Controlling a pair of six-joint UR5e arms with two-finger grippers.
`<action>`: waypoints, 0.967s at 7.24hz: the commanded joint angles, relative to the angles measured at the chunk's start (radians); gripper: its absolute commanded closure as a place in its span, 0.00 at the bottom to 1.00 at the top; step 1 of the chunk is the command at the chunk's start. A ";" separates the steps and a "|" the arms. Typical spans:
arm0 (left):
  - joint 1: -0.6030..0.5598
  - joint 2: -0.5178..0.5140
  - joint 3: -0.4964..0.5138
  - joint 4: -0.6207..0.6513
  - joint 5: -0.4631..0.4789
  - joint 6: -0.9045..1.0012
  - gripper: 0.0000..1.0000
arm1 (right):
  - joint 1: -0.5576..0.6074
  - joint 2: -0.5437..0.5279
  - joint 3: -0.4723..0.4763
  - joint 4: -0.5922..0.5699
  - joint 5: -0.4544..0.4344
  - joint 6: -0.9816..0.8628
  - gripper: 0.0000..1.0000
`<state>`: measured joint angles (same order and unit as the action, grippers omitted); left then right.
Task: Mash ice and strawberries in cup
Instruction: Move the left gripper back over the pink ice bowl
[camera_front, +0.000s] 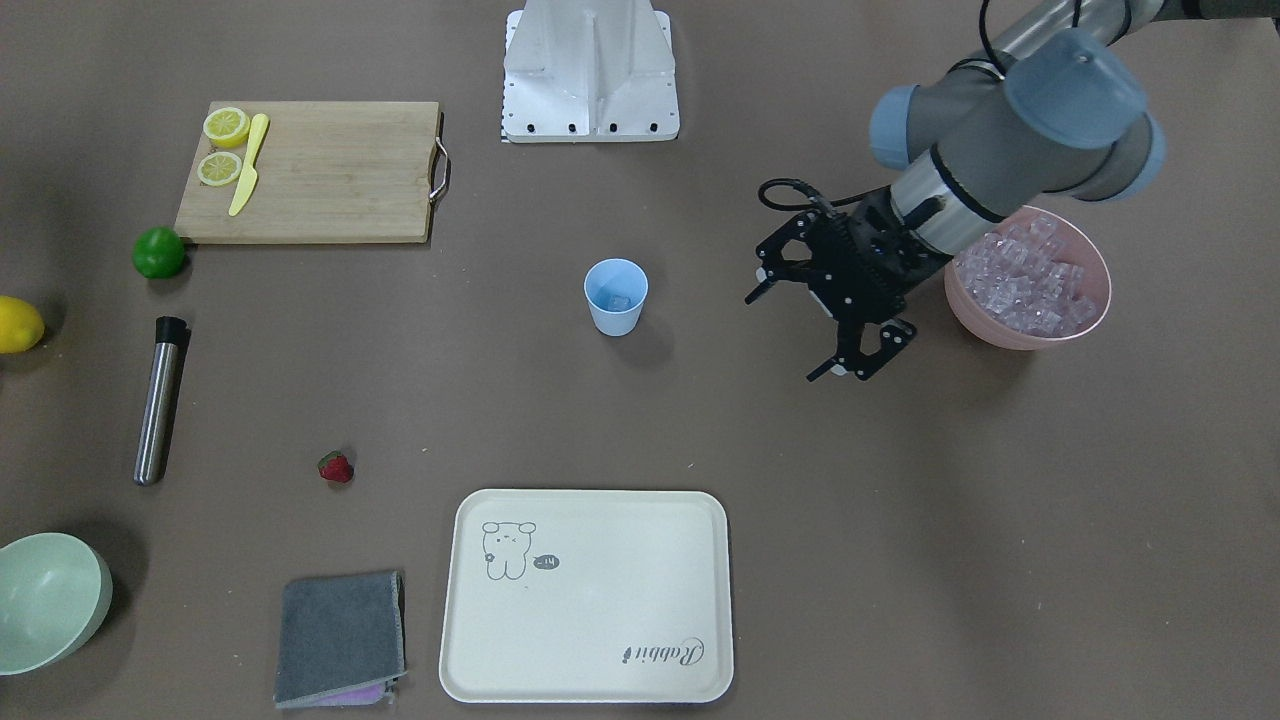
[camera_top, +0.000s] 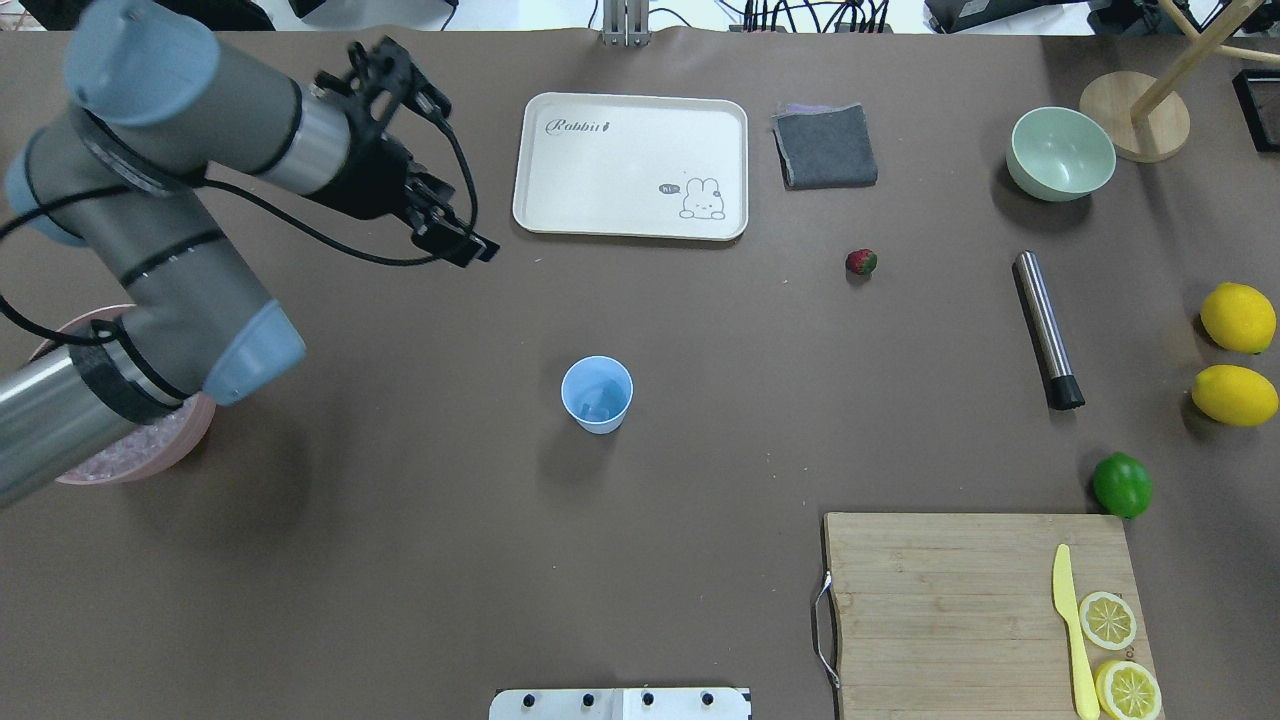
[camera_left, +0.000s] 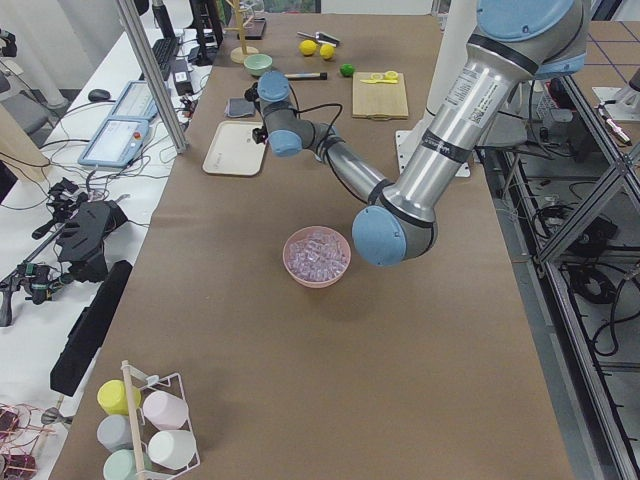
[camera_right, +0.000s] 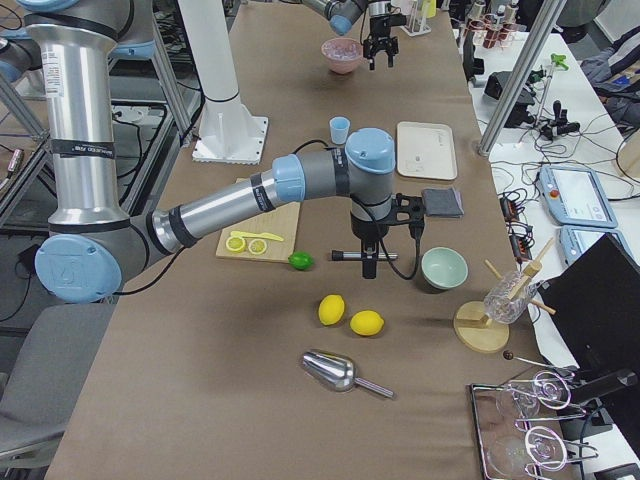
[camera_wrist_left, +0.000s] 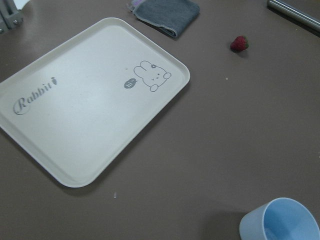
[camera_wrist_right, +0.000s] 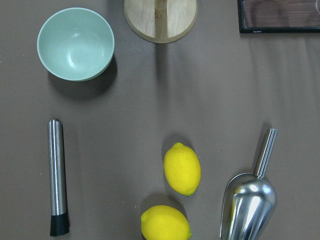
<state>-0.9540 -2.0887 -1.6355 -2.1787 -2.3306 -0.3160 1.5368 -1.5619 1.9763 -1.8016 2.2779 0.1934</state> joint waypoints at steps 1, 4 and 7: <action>-0.098 0.146 -0.004 -0.001 -0.046 0.125 0.02 | 0.000 -0.036 0.015 0.001 0.012 -0.005 0.00; -0.201 0.332 -0.065 -0.001 -0.084 0.319 0.02 | -0.003 -0.055 0.002 0.002 0.058 -0.008 0.00; -0.190 0.453 -0.115 -0.003 -0.076 0.429 0.03 | -0.003 -0.072 0.002 0.002 0.066 -0.008 0.00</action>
<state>-1.1453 -1.6953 -1.7329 -2.1807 -2.4095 0.0348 1.5341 -1.6259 1.9793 -1.7990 2.3386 0.1853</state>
